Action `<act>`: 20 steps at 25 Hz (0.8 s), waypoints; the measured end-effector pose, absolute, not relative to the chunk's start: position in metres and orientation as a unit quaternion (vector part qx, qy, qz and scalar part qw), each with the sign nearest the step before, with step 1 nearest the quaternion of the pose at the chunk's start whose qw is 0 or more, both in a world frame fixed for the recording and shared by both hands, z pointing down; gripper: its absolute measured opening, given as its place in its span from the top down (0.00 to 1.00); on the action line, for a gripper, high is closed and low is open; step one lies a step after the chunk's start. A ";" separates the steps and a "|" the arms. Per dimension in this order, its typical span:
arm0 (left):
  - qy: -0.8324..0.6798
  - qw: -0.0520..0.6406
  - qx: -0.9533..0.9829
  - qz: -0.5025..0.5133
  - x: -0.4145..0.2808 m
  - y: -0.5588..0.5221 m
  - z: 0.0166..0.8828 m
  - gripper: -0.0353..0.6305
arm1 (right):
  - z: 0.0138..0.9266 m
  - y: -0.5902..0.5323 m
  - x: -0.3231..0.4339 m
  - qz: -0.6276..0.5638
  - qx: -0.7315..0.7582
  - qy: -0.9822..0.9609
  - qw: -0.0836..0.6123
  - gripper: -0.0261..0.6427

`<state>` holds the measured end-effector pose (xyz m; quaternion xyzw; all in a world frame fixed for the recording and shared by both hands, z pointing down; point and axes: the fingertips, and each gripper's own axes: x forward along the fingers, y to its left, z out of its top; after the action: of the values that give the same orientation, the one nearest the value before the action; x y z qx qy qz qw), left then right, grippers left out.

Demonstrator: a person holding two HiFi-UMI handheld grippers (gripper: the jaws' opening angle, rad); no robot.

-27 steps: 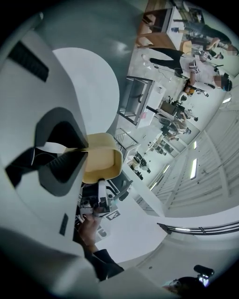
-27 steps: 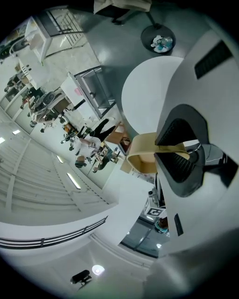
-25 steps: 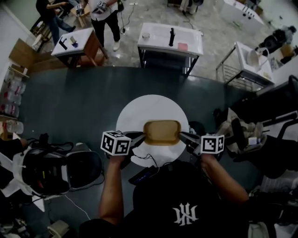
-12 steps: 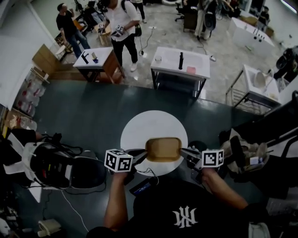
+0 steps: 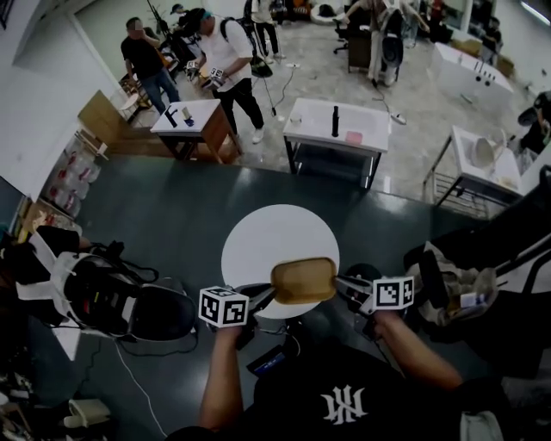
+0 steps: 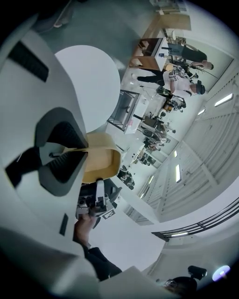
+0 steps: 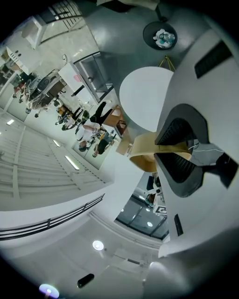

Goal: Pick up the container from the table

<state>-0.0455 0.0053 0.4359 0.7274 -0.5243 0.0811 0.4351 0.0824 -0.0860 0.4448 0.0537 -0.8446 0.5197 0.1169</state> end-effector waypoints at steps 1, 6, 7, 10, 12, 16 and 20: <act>-0.526 0.434 0.727 0.079 -0.040 0.008 0.435 0.91 | 0.445 -0.084 0.088 0.520 0.054 -0.844 0.117 0.86; -0.538 0.430 0.721 0.075 -0.021 0.023 0.432 0.91 | 0.446 -0.071 0.104 0.525 0.040 -0.843 0.111 0.86; -0.540 0.429 0.720 0.075 -0.018 0.026 0.432 0.91 | 0.445 -0.068 0.106 0.524 0.035 -0.844 0.108 0.86; -0.543 0.428 0.718 0.076 -0.007 0.033 0.430 0.91 | 0.446 -0.063 0.116 0.523 0.035 -0.845 0.109 0.86; -0.544 0.426 0.718 0.079 0.000 0.039 0.427 0.91 | 0.443 -0.059 0.122 0.517 0.029 -0.849 0.107 0.86; -0.550 0.420 0.718 0.074 0.006 0.047 0.421 0.91 | 0.438 -0.050 0.127 0.517 0.020 -0.850 0.097 0.86; -0.562 0.419 0.709 0.072 0.016 0.057 0.424 0.91 | 0.444 -0.041 0.135 0.523 0.008 -0.846 0.102 0.86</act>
<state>0.0165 0.0572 0.4236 0.7089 -0.5624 0.0718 0.4195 0.1353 -0.0414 0.4436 0.0084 -0.8461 0.5231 0.1017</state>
